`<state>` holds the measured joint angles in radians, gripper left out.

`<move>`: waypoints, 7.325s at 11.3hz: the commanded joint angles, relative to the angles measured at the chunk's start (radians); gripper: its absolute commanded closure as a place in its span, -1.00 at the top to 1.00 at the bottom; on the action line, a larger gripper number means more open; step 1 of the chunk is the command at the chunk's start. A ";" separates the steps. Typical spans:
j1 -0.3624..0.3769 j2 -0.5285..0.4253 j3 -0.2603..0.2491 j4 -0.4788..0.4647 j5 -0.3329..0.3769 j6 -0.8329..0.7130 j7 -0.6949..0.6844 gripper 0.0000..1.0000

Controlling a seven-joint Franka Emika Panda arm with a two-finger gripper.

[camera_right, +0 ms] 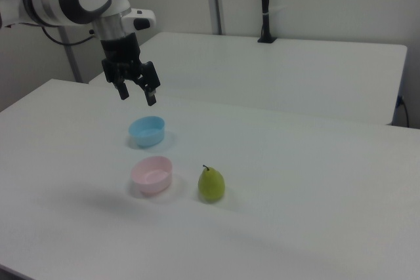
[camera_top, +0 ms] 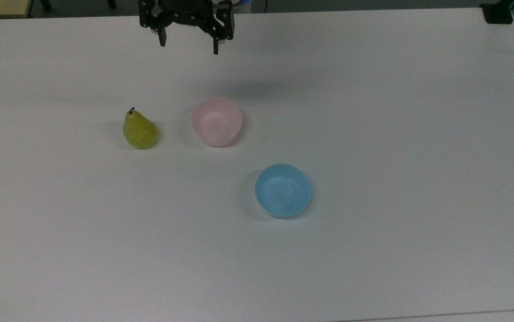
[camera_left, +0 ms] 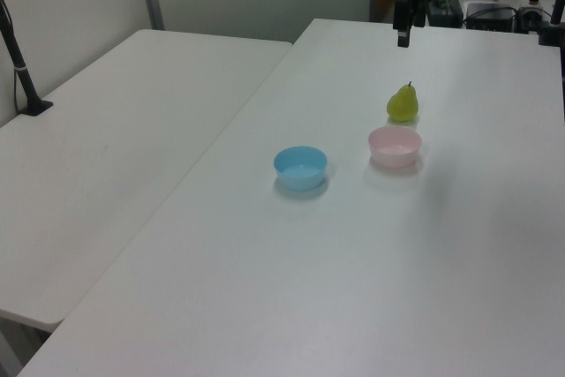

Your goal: Place the pear in the bowl

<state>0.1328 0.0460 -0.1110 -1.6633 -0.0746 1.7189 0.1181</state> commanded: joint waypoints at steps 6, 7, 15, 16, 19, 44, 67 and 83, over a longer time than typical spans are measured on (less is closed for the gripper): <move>-0.001 0.002 0.001 0.017 -0.010 -0.033 -0.021 1.00; -0.001 0.000 -0.004 0.017 -0.010 -0.033 -0.024 1.00; -0.163 0.066 -0.016 0.027 0.007 0.080 -0.252 1.00; -0.179 0.086 -0.016 0.027 0.006 0.102 -0.271 1.00; -0.211 0.130 -0.016 0.017 0.006 0.110 -0.363 1.00; -0.211 0.218 -0.018 -0.032 -0.044 0.210 -0.400 -0.31; 0.056 0.124 -0.001 -0.308 -0.007 0.389 -0.192 -0.24; 0.051 0.170 -0.001 -0.270 -0.007 0.427 -0.181 1.00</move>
<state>0.1736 0.2522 -0.1035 -1.9463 -0.0889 2.1548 -0.0851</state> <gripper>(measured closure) 0.000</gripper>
